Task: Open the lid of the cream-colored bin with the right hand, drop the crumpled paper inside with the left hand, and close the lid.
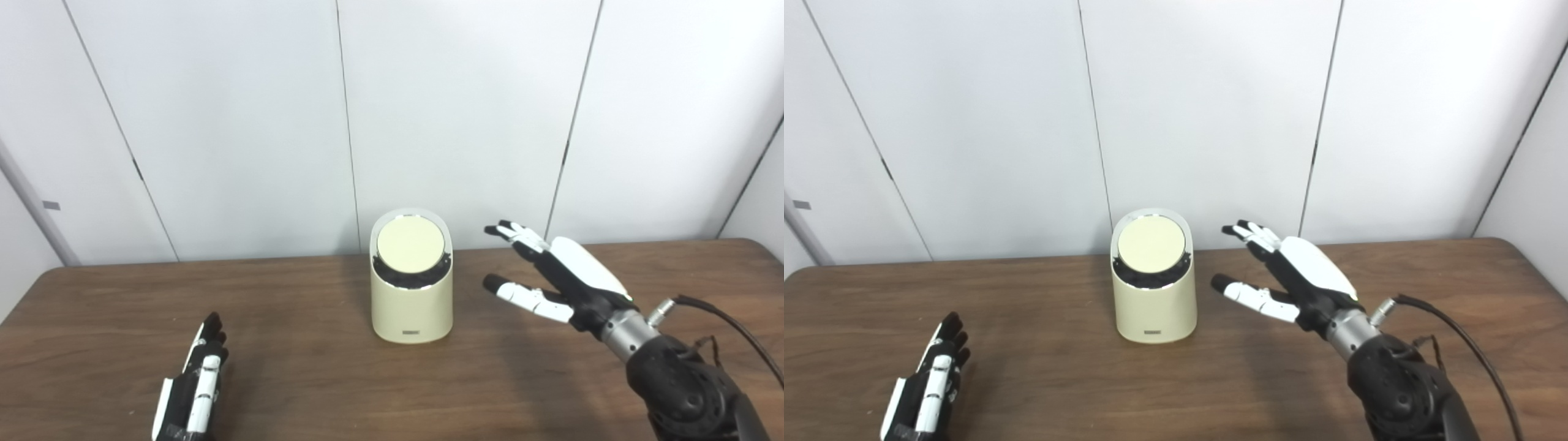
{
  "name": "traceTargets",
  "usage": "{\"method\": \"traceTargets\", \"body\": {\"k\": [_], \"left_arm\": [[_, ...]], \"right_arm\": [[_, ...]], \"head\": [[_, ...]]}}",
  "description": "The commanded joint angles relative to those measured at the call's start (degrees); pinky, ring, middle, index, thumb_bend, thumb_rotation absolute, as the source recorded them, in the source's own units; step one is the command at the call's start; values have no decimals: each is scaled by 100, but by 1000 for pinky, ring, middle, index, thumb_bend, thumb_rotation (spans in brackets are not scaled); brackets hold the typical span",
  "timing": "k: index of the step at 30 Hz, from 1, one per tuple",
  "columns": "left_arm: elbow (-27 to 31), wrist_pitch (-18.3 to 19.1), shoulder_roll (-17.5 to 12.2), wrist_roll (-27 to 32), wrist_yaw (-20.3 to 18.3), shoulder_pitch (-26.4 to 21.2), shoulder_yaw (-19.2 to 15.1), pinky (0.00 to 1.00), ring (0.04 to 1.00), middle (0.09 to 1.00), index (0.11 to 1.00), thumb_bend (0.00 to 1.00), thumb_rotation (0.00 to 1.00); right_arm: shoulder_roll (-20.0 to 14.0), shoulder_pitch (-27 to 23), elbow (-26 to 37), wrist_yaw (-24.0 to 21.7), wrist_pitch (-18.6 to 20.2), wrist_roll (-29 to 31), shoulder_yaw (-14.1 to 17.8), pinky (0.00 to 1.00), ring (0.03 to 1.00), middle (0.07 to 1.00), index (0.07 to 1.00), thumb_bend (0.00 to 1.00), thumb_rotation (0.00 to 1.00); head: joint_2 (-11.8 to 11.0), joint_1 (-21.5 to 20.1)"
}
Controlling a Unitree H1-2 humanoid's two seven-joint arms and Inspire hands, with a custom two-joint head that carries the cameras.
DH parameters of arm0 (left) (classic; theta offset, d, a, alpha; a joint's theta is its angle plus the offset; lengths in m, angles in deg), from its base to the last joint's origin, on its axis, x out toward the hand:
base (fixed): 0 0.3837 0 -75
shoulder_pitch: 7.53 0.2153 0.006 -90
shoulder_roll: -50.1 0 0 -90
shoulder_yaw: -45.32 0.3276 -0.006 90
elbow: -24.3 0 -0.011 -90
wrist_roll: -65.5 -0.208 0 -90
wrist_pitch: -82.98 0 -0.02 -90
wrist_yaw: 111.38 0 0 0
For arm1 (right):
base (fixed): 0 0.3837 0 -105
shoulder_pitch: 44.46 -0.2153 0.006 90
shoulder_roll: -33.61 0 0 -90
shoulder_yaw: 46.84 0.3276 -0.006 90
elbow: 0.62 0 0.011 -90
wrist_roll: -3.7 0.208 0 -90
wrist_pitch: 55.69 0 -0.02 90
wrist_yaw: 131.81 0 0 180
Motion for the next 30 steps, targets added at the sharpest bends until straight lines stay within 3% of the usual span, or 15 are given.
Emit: {"method": "traceTargets", "body": {"k": [1, 12, 18, 25, 30], "left_arm": [[-130, -17, 112, 64, -17, 233, 50, 1000, 1000, 1000, 996, 456, 814], [-97, 66, 55, 90, -32, 218, 24, 1000, 1000, 1000, 996, 488, 812], [-62, 89, 17, 62, -45, 228, 29, 1000, 1000, 1000, 993, 490, 805], [40, 136, -30, 5, -51, 270, 60, 1000, 1000, 1000, 991, 490, 803], [125, 179, -23, -16, -24, 301, 76, 1000, 995, 998, 987, 489, 802]], "right_arm": [[-8, -39, 156, 276, -61, 203, 163, 833, 954, 962, 911, 504, 1000], [73, 572, -93, 805, -99, 628, 318, 895, 945, 958, 915, 564, 1000], [169, 817, -354, 1234, -412, 811, 340, 904, 942, 949, 916, 560, 1000], [698, 998, -807, 1708, -747, 1887, 745, 873, 922, 939, 915, 583, 1000], [927, 1079, -1079, 1906, -917, 2323, 868, 891, 947, 953, 922, 570, 1000]], "head": [[12, -27], [87, -119], [149, -100], [204, -62], [253, -15]]}}
